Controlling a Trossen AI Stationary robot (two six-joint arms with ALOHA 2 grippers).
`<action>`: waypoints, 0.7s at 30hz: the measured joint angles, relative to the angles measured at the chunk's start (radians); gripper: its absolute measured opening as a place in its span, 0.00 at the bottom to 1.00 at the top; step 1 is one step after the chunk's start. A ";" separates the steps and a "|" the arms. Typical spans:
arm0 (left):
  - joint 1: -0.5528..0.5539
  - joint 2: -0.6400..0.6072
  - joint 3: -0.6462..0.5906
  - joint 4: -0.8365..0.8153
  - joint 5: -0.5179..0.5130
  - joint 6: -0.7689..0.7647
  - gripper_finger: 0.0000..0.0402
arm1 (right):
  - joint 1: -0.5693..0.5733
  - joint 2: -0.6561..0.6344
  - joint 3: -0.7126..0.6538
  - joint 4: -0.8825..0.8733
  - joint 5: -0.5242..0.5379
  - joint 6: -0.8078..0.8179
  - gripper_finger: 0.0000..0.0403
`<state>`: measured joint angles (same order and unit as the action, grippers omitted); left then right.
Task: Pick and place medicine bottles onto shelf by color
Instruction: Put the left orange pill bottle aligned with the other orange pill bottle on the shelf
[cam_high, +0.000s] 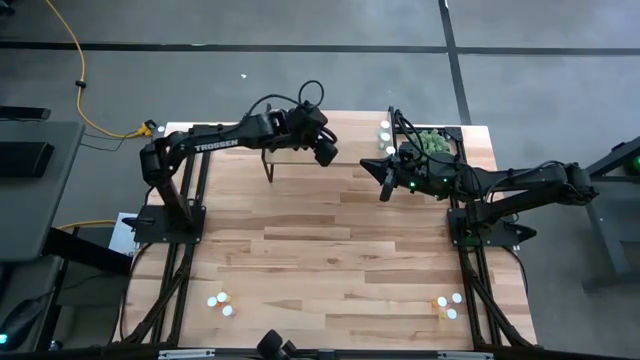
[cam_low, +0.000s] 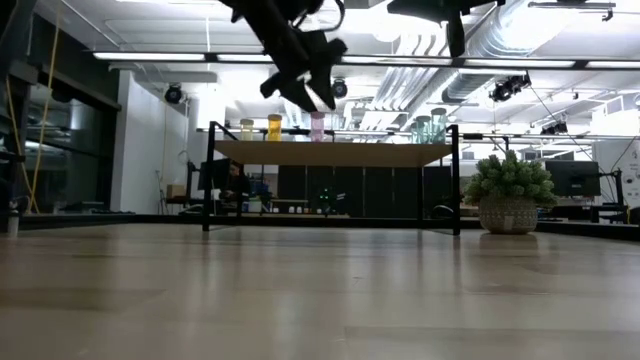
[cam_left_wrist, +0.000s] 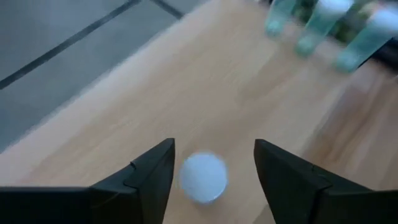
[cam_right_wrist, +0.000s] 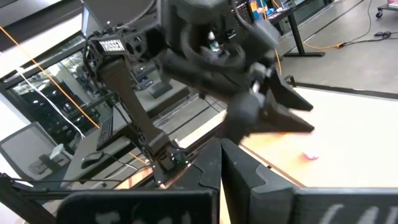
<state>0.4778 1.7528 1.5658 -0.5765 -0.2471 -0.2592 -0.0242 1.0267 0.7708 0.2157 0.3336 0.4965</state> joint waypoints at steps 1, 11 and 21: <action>0.000 -0.009 0.000 0.010 0.006 0.000 0.53 | 0.000 0.000 0.000 -0.002 0.000 0.000 0.00; -0.002 -0.203 0.000 0.010 0.211 -0.003 0.56 | 0.000 0.000 0.000 -0.002 -0.011 0.000 0.00; -0.251 -0.658 -0.235 0.293 0.260 0.052 0.56 | 0.000 0.000 0.000 -0.002 -0.055 0.000 0.00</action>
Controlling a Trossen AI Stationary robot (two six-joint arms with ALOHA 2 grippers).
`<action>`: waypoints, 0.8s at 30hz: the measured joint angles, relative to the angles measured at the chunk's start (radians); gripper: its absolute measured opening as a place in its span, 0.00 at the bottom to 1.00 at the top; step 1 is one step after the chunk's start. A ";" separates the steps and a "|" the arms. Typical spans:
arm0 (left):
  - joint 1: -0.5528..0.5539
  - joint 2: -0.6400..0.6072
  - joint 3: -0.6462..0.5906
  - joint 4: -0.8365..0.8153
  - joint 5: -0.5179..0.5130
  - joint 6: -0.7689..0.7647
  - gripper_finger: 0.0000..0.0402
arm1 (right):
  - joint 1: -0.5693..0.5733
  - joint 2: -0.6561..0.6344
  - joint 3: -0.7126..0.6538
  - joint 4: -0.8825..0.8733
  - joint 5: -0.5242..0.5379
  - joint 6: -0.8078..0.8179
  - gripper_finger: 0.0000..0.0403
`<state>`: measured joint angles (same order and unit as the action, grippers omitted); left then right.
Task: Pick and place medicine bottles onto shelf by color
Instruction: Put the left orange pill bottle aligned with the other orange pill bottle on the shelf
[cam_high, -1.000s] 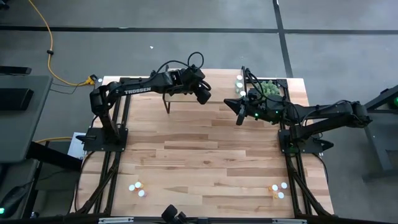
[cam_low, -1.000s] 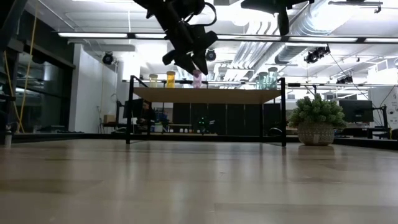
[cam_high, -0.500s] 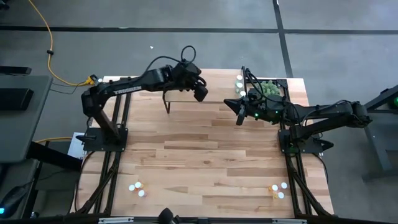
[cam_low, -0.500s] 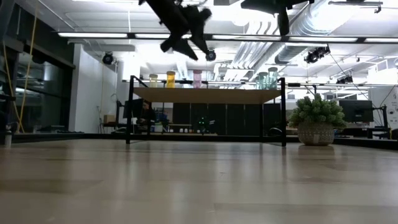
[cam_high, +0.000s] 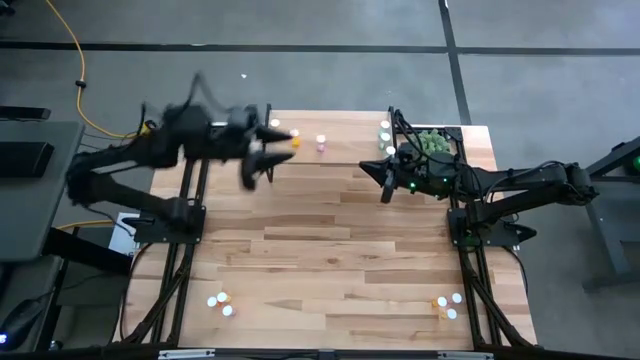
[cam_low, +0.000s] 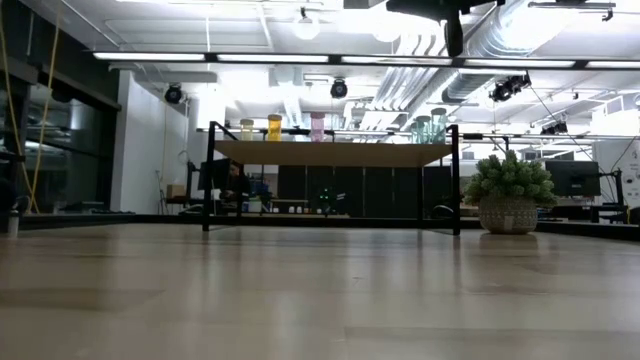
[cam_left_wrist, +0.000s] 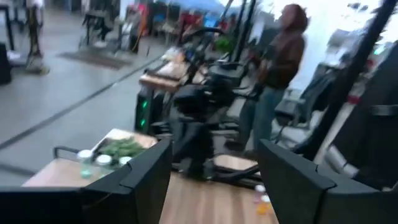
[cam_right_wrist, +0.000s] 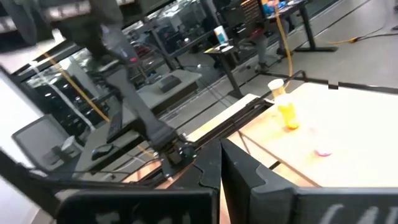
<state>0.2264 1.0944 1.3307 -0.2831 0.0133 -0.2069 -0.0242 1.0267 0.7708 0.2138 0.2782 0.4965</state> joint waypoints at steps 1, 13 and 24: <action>-0.040 -0.054 -0.074 0.049 -0.038 -0.003 0.56 | 0.000 0.000 0.000 0.000 -0.010 -0.001 0.00; -0.390 -0.441 -0.704 0.601 -0.377 -0.044 0.56 | 0.001 -0.001 0.000 0.006 -0.090 -0.034 0.00; -0.399 -0.442 -0.714 0.593 -0.358 -0.018 0.56 | 0.001 -0.001 0.000 0.050 -0.141 -0.079 0.00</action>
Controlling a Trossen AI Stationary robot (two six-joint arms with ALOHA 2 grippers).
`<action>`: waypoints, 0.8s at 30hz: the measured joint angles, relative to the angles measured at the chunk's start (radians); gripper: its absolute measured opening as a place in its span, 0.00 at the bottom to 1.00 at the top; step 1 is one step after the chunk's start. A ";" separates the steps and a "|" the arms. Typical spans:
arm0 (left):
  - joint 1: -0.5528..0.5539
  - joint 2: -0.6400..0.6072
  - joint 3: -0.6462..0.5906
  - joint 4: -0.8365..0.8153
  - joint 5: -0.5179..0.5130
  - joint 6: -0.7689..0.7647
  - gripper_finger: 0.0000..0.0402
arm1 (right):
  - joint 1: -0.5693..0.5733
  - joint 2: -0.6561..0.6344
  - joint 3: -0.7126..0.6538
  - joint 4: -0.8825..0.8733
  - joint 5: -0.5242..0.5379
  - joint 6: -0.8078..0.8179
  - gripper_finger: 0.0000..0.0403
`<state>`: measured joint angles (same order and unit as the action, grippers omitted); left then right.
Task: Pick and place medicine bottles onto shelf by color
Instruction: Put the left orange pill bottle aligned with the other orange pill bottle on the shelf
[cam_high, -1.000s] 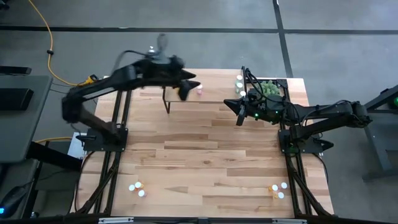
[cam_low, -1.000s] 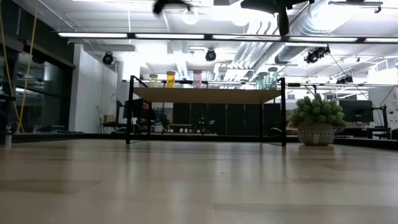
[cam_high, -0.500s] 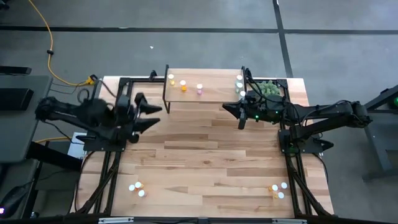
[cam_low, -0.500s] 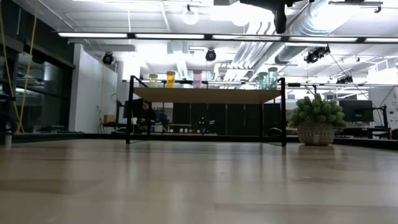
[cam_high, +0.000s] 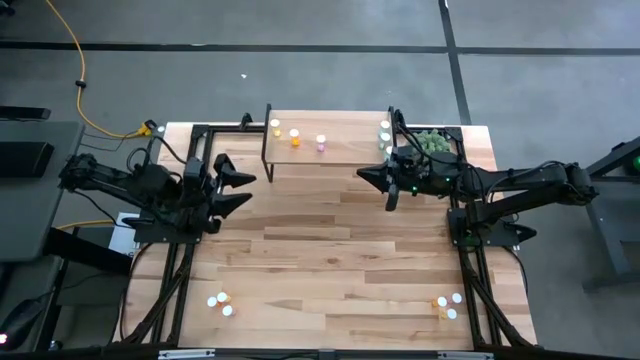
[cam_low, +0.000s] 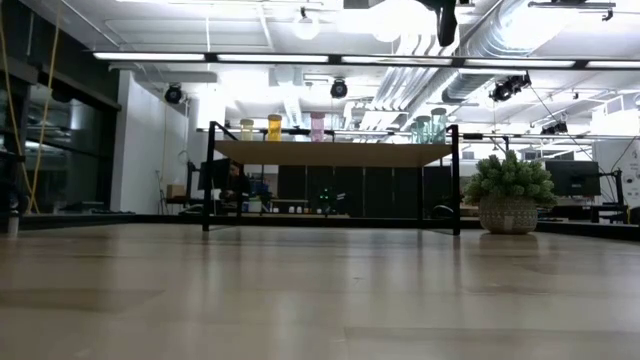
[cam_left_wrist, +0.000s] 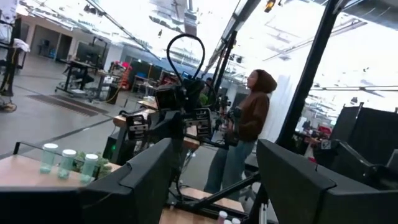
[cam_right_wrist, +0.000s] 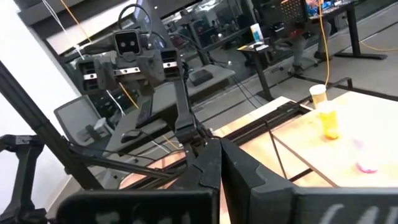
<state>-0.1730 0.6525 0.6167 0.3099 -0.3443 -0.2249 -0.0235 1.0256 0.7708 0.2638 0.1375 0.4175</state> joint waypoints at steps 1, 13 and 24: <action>0.000 -0.001 0.000 0.000 0.000 0.000 0.56 | 0.000 0.000 0.000 0.000 0.000 0.000 0.00; -0.042 0.061 0.167 -0.458 0.122 -0.211 0.56 | 0.000 0.000 0.000 -0.001 0.000 0.003 0.00; -0.462 0.385 0.383 -1.282 0.368 -0.695 0.56 | 0.000 -0.001 0.000 -0.026 0.000 0.003 0.00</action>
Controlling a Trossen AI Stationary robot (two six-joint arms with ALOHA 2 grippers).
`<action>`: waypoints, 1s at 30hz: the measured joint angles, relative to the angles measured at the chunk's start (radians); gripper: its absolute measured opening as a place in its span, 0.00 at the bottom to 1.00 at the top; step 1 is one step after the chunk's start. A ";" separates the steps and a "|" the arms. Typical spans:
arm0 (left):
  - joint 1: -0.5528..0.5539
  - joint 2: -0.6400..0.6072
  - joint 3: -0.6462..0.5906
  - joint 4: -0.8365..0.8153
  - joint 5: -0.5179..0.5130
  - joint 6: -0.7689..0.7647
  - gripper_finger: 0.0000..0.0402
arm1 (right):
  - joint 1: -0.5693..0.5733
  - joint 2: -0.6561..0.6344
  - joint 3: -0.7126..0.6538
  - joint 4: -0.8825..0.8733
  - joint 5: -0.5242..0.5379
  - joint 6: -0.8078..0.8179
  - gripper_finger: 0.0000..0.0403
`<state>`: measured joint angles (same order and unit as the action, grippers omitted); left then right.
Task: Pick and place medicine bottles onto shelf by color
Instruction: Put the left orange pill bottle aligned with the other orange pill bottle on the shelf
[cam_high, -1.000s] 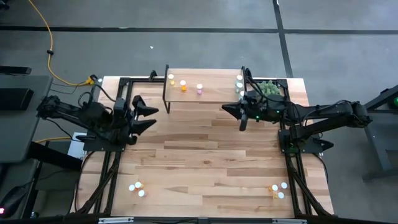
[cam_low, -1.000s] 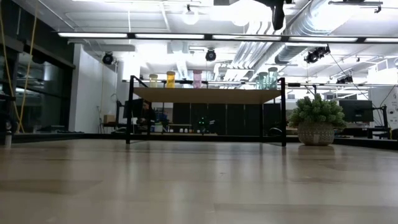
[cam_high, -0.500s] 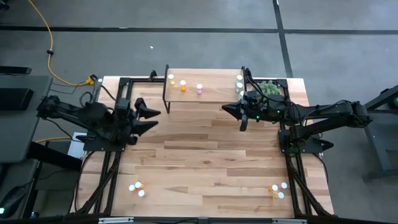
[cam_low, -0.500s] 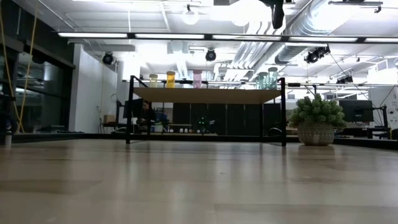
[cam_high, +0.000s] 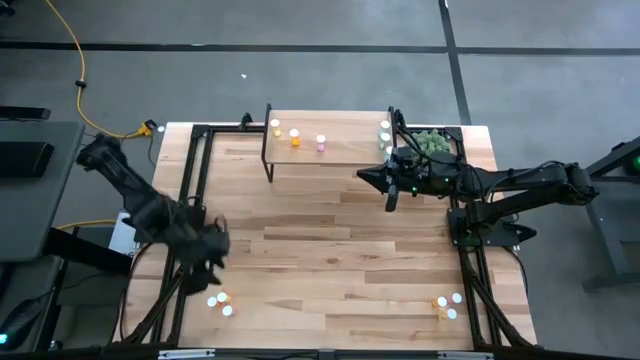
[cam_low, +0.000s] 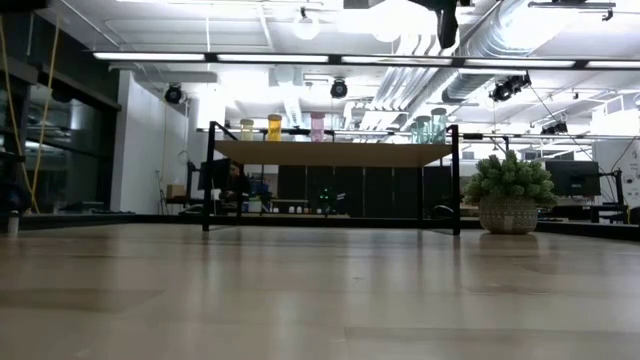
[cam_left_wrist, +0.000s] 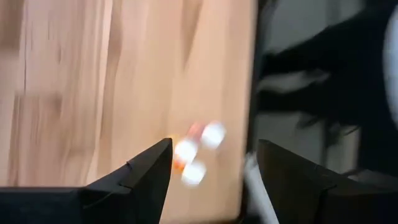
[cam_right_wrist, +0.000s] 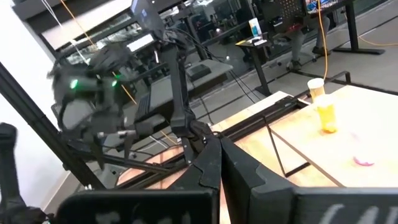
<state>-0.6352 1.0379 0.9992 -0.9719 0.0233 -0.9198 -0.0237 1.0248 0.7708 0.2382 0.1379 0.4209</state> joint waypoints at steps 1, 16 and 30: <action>-0.048 0.024 -0.009 -0.014 -0.017 -0.036 0.56 | 0.000 0.000 0.000 -0.008 0.000 0.000 0.00; -0.417 0.261 -0.071 0.041 -0.227 -0.418 0.56 | 0.000 0.000 0.000 -0.066 0.001 -0.003 0.00; -0.434 0.439 -0.071 0.058 -0.186 -0.423 0.56 | 0.000 0.000 0.000 -0.084 0.001 -0.003 0.00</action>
<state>-1.0695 1.4770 0.9279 -0.9141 -0.1622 -1.3431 -0.0238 1.0248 0.7704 0.1539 0.1390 0.4183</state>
